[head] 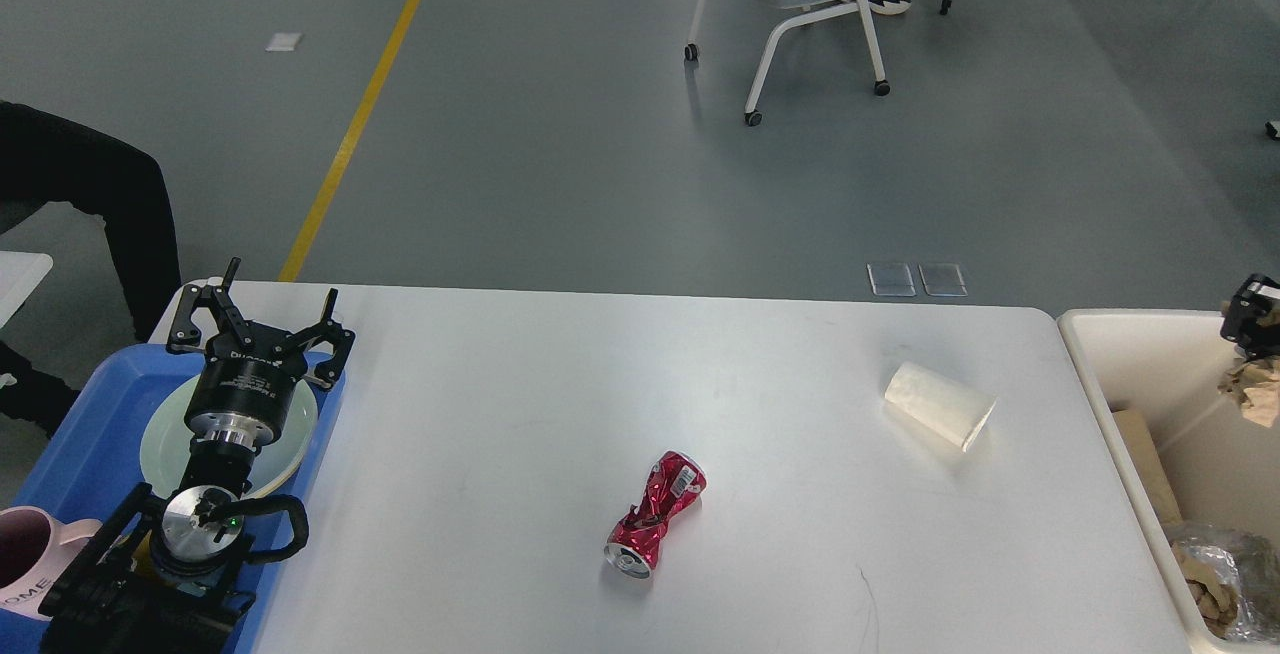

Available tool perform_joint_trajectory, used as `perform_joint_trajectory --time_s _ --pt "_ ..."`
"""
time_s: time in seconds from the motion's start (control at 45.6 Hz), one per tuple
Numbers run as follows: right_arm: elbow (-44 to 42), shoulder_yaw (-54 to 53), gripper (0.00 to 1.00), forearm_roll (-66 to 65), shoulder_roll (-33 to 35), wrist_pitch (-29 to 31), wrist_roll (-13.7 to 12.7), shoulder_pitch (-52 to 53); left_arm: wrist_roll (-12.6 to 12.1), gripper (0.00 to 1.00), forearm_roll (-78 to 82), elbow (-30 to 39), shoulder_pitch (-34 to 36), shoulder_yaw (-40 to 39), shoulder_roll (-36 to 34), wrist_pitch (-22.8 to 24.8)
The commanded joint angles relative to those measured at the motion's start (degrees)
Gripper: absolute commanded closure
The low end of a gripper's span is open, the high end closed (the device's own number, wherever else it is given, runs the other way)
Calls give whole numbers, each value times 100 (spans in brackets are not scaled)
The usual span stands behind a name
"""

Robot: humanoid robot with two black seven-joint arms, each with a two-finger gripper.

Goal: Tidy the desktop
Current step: 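Lift the crumpled paper and carry it into the white bin, then release the paper inside the bin and hold the right gripper there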

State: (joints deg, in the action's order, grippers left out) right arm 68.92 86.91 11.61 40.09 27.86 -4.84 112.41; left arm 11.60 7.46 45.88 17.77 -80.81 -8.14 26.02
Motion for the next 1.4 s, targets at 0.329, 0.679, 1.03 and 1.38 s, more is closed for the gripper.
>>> perform_joint_trajectory --time_s 0.329,0.679,1.03,1.38 --pt "-2909 -2528 100 17 307 -1924 -69 -4665 0 4 -8 0 -2 -4 -3 0" --pt "-6302 -3918 100 8 -1301 -1977 -316 -7689 0 4 1 0 -2 4 -3 0" --pt "-6655 -3962 100 8 -1829 -2399 -333 -8068 0 4 1 0 -2 4 5 0" --pt "-6646 -3962 0 8 -1917 -3145 -316 -8174 0 4 1 0 -2 -4 5 0"
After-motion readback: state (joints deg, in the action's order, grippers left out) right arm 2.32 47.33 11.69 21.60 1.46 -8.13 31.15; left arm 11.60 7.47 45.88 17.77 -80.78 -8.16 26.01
